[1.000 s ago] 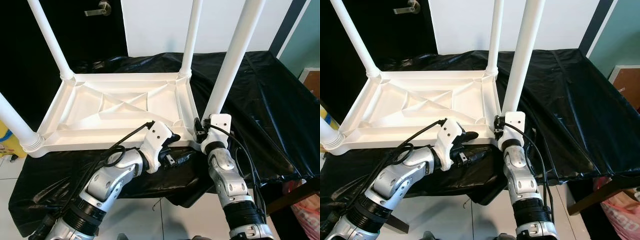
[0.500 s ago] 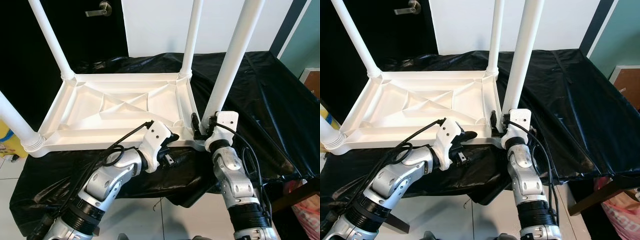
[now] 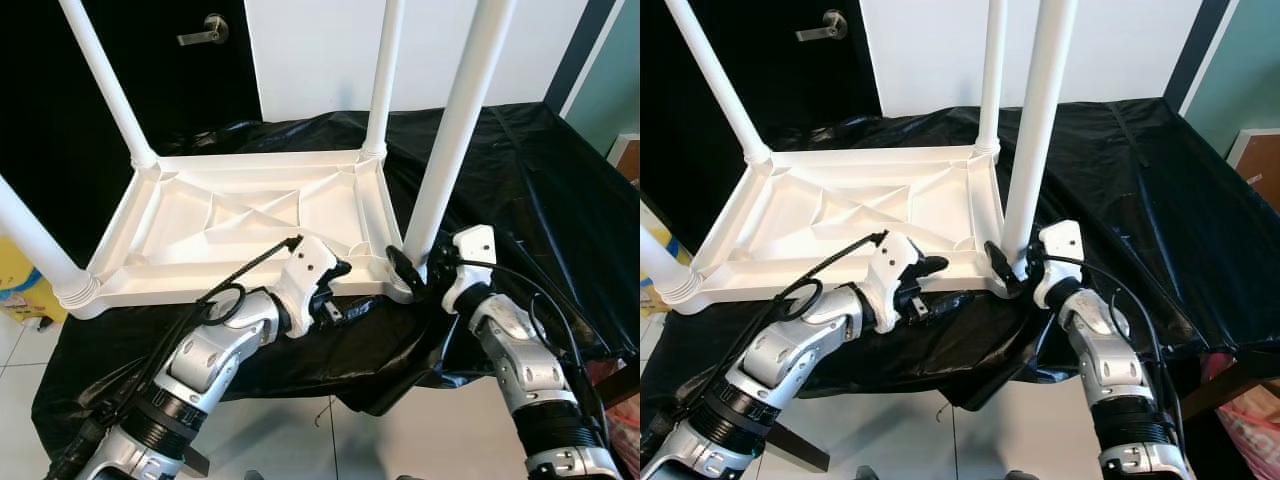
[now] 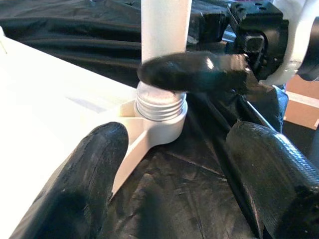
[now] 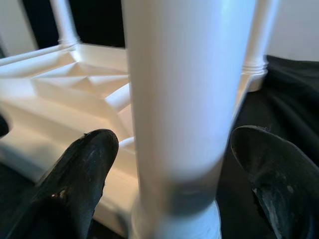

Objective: Building children table

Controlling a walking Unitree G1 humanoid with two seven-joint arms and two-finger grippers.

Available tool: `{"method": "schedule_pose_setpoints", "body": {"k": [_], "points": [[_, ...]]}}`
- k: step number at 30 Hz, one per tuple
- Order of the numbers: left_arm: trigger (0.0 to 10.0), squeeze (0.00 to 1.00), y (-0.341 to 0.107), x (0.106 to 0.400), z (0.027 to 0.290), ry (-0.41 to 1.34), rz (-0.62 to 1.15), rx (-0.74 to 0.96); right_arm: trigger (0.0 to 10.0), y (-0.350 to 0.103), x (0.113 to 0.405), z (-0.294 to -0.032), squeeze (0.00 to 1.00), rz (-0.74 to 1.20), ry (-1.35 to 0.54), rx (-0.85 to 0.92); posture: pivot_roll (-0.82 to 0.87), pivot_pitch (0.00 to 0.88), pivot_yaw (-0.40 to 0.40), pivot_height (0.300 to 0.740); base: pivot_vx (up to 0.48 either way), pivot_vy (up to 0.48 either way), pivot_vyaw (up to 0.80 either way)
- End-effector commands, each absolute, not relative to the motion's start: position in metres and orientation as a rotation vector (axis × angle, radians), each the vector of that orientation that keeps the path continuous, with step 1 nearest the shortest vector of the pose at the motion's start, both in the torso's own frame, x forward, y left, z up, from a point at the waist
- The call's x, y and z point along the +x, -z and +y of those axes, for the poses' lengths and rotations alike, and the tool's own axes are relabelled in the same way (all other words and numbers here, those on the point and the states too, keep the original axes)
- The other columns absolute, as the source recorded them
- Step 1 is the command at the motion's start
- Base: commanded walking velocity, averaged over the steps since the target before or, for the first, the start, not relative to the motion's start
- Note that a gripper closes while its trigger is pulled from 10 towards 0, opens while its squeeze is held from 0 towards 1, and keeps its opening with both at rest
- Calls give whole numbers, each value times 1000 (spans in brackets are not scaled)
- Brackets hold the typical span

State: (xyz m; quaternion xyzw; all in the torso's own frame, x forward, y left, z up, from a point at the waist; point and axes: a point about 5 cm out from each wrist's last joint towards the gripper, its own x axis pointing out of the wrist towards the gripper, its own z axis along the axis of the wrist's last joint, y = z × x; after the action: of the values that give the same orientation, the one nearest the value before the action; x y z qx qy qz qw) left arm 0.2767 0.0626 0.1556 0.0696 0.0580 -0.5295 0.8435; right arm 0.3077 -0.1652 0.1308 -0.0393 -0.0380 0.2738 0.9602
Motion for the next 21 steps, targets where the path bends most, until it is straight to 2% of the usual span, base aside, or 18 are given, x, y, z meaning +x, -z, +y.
{"method": "schedule_pose_setpoints", "body": {"k": [1,11,12,13,14,15,16,21], "points": [[10000,0,-157,272,60,1276,122,160,10000,-132,310,-160,0,-76,-617,-77,-106,0,45,740,0,0,0],[10000,0,-159,275,63,1269,112,165,10000,-125,322,-153,0,-29,-727,-127,-95,0,50,740,0,0,0],[10000,0,-159,276,63,1266,111,168,5373,-124,325,-152,0,-29,-721,-150,-87,0,48,740,0,0,0],[10000,0,-159,276,63,1266,111,168,5373,-124,325,-152,0,-29,-721,-150,-87,0,48,740,0,0,0],[10000,0,-160,276,63,1263,109,167,784,-122,327,-153,0,-24,-715,-164,-82,0,46,740,0,0,0],[10000,0,-161,276,63,1261,107,166,784,-121,328,-153,0,-20,-711,-173,-81,0,44,740,0,0,0],[10000,0,-161,276,64,1259,106,164,0,-120,328,-154,0,-16,-706,-179,-77,0,41,740,0,0,0],[10000,0,-159,275,66,1252,112,162,0,-113,326,-161,0,5,-668,-178,-76,0,36,740,0,0,0]]}}
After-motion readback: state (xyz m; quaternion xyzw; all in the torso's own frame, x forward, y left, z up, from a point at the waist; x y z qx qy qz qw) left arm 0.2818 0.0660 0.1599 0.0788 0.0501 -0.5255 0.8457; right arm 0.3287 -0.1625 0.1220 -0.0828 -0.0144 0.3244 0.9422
